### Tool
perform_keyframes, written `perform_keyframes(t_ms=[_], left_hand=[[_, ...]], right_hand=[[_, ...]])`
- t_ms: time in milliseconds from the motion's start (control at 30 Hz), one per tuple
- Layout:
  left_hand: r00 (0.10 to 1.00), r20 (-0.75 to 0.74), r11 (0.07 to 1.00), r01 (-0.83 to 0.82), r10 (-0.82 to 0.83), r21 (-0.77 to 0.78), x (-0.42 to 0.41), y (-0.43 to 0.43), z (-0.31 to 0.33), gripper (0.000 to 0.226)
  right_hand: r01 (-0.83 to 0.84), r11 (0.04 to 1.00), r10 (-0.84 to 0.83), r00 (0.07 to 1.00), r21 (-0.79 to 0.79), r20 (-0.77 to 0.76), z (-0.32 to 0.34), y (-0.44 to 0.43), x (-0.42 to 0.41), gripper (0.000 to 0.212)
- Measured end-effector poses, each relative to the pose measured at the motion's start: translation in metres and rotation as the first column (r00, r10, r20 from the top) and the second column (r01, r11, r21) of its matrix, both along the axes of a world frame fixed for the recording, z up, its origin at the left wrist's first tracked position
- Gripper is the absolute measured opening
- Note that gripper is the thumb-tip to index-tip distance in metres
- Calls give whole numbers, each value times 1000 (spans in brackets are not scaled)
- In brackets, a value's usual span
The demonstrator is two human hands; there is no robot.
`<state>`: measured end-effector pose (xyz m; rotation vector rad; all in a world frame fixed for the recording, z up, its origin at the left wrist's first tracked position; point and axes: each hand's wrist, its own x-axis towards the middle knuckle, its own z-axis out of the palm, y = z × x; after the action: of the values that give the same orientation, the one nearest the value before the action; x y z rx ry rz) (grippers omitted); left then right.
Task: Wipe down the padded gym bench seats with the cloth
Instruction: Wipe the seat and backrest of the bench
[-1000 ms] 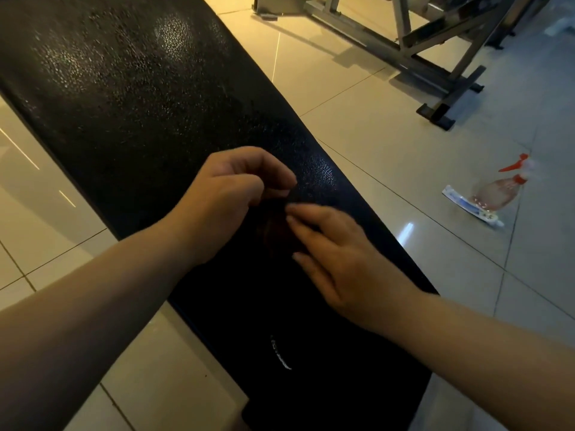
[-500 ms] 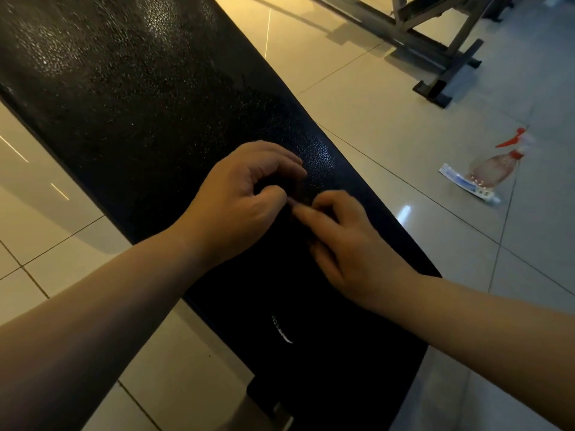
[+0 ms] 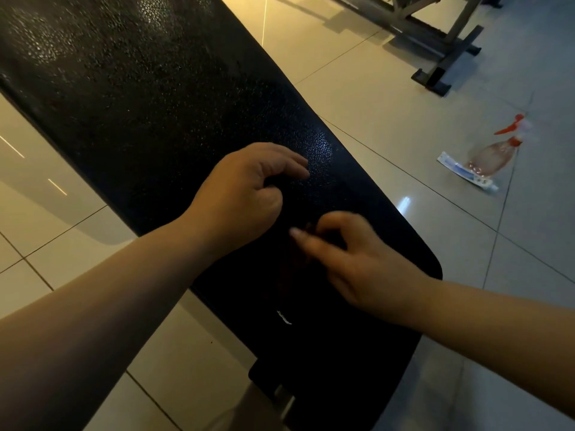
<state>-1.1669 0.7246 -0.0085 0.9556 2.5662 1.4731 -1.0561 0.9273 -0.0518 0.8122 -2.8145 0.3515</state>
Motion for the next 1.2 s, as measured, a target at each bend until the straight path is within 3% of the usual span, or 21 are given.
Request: perform_keyframes(t_ms=[100,167,300,367,533,633,733,800,867,933,967,1000,1100,1200], left_hand=[[1000,19,999,2,-1,-45,2,0,1,53],[1000,15,999,6,-5,-52,4,0,1,51],[997,-43,985,53,-60,-162,4,-1,-1,59],[987,-110,968,85,-113,-234,3,1,-3,59],[976,-181,951,64,-123,-302,6,6,-5,58],[991,-132,977,1,-30,-212,8,5,-5,64],[994,-106,981,3,-24,-196,7,2,-4,68],[990,-131,972,19,-50,-234,8,3,-4,66],[987,-149,963,11,-53,-270,7,4,-4,63],[985,-168,956,-9,-43,-293,8,5,-4,64],[983,-180,953,-24,-32,-301,9,6,-5,64],[982,-189,951,-37,-23,-307,9,7,-6,66],[988,-157,952,-35,-14,-304,9,8,-6,72],[997,-70,970,26,-44,-241,2,4,-4,71]], right_hand=[[282,950,-280,959,-130,38,-1,-3,-14,58],[337,926,-332,941,-170,58,0,-28,-12,62],[84,996,-83,995,-17,59,2,-33,10,63],[80,996,-81,997,25,17,0,-7,9,57],[476,856,-469,879,-202,86,-3,-4,-27,61],[385,901,-378,923,-201,70,2,-33,-26,65],[94,992,-95,996,-79,-4,3,-17,-14,62],[114,993,-117,990,-40,-85,-4,8,-26,55],[319,934,-336,937,-159,-94,-8,17,-48,52],[536,754,-540,835,-379,108,-3,7,-68,42],[598,666,-559,796,-446,232,2,-2,-76,38],[623,638,-546,781,-452,305,7,-11,-82,40],[387,889,-348,918,-245,189,20,-25,-74,66],[255,957,-243,965,-139,95,11,4,-58,69]])
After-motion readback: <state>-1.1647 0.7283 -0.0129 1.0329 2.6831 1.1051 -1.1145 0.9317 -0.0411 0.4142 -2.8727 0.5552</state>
